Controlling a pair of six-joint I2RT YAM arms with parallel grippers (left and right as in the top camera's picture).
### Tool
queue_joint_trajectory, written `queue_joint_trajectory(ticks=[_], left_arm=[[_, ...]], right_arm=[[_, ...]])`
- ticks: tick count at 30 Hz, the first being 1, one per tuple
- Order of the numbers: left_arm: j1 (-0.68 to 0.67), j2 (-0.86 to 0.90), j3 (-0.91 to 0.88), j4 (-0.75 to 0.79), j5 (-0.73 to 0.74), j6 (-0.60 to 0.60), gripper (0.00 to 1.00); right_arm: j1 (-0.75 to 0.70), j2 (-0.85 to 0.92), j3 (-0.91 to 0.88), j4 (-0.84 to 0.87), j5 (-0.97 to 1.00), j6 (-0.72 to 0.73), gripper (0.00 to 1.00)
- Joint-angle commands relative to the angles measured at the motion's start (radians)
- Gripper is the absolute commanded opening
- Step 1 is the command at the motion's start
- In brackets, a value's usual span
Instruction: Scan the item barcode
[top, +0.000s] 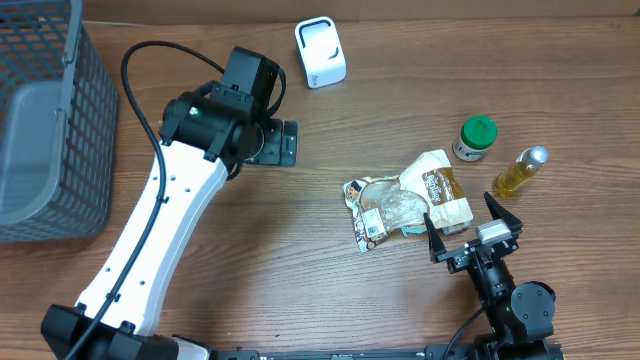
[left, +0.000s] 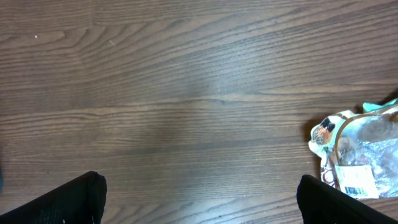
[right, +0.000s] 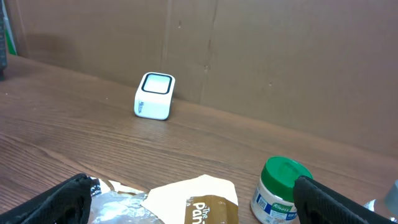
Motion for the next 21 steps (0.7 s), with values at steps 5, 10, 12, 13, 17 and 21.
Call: queue_joint_trajectory(ticks=[5, 10, 12, 13, 17, 21], left_arm=[[0.000, -0.064, -0.108, 0.093, -0.013, -0.003, 0.99], [0.005, -0.080, -0.181, 0.145, -0.013, -0.003, 1.00], [0.009, -0.087, -0.210, 0.164, -0.013, -0.007, 1.00], [0.013, -0.093, -0.231, 0.179, -0.011, -0.007, 1.00], [0.029, -0.121, -0.328, 0.262, 0.002, -0.008, 0.99], [0.042, -0.150, -0.406, 0.338, 0.022, -0.007, 1.00]], right_arm=[[0.002, -0.009, -0.011, 0.006, -0.002, 0.000, 1.00], [0.002, -0.009, -0.011, 0.006, -0.002, 0.000, 1.00], [0.002, -0.009, -0.011, 0.006, -0.002, 0.000, 1.00], [0.002, -0.009, -0.011, 0.006, -0.002, 0.000, 1.00], [0.002, -0.009, -0.011, 0.006, -0.002, 0.000, 1.00], [0.002, -0.009, -0.011, 0.006, -0.002, 0.000, 1.00]])
